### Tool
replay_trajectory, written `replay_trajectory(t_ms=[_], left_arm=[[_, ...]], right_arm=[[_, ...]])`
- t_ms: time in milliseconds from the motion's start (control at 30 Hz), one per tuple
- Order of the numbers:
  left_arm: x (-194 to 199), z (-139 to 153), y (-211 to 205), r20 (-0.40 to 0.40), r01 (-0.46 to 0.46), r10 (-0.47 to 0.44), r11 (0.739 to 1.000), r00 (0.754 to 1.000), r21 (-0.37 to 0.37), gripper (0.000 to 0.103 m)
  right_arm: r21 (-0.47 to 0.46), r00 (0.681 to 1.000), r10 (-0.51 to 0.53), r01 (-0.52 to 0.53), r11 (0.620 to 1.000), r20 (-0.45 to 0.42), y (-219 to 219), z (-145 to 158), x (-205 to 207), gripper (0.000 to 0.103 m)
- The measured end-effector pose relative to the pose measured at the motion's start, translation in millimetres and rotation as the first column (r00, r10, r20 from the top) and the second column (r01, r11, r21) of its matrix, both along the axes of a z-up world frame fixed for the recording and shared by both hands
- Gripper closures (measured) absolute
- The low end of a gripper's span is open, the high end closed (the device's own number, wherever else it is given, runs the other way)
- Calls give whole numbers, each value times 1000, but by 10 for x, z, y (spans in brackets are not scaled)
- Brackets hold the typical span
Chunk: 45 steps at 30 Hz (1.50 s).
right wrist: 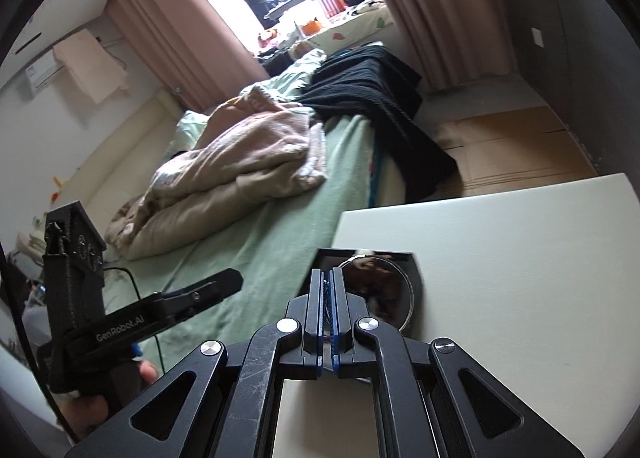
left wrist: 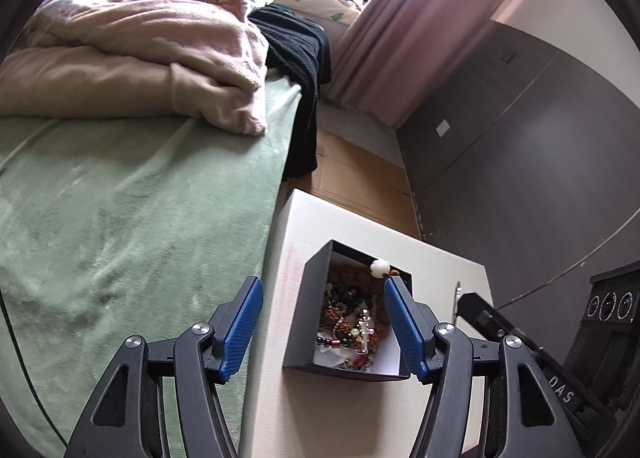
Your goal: Organize jewelry
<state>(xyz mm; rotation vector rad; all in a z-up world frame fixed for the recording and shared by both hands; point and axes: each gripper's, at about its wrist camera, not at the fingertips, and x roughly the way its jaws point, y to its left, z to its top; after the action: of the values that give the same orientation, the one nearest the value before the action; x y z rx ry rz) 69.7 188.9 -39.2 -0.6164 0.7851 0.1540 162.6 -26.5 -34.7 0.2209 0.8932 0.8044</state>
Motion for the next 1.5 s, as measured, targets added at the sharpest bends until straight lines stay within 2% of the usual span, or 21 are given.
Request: replay_trajectory(t_ms=[200, 267, 300, 333, 400, 567, 667, 900, 1033, 1100, 1200, 1300, 1367, 1433, 1500], left_arm=[[-13, 13, 72, 12, -11, 11, 1000, 1000, -6, 39], [-14, 12, 85, 12, -12, 12, 1000, 1000, -7, 39], [-13, 12, 88, 13, -12, 12, 1000, 1000, -8, 39], [-17, 14, 88, 14, -12, 12, 1000, 1000, -8, 39], [-26, 28, 78, 18, -8, 8, 1000, 1000, -5, 39], [-54, 53, 17, 20, 6, -6, 1000, 1000, 17, 39], [-76, 53, -23, 11, 10, -11, 1000, 1000, 27, 39], [-100, 93, -211, -5, 41, -41, 996, 999, 76, 39], [-124, 117, -341, -6, 47, -46, 992, 999, 114, 39], [-139, 136, -421, -7, 58, -58, 989, 998, 138, 36], [-165, 169, -528, -2, 68, -68, 982, 998, 176, 24], [-200, 210, -679, 2, 87, -90, 970, 996, 229, 17], [-219, 226, -776, 0, 98, -102, 962, 995, 256, 12], [-234, 234, -855, 0, 111, -116, 954, 993, 278, 8], [-239, 236, -950, -5, 138, -143, 945, 990, 298, 4]], right_arm=[[7, 998, 55, -55, 998, -10, 252, -73, -31, 99], [-21, 997, 76, -77, 997, -29, 385, -168, -12, 96], [-32, 996, 81, -83, 996, -45, 406, -209, -1, 85], [-41, 994, 82, -85, 996, -69, 422, -261, 21, 65], [-30, 995, 41, -44, 999, -95, 328, -312, 63, 50], [11, 996, 0, 1, 1000, -93, 79, -198, 92, 49], [13, 995, -28, 30, 999, -93, -60, -140, 71, 38], [5, 994, -58, 59, 998, -87, -295, -8, -16, 36], [-9, 994, -70, 70, 998, -78, -452, 74, -84, 27], [-21, 994, -81, 80, 997, -73, -515, 98, -111, 26], [-49, 992, -97, 93, 994, -78, -626, 115, -156, 26], [-99, 991, -116, 109, 989, -72, -719, 124, -201, 25], [-124, 990, -127, 119, 985, -62, -775, 132, -223, 20], [-129, 989, -137, 129, 983, -57, -857, 141, -256, 7], [-132, 988, -148, 141, 981, -48, -944, 151, -291, 4]])
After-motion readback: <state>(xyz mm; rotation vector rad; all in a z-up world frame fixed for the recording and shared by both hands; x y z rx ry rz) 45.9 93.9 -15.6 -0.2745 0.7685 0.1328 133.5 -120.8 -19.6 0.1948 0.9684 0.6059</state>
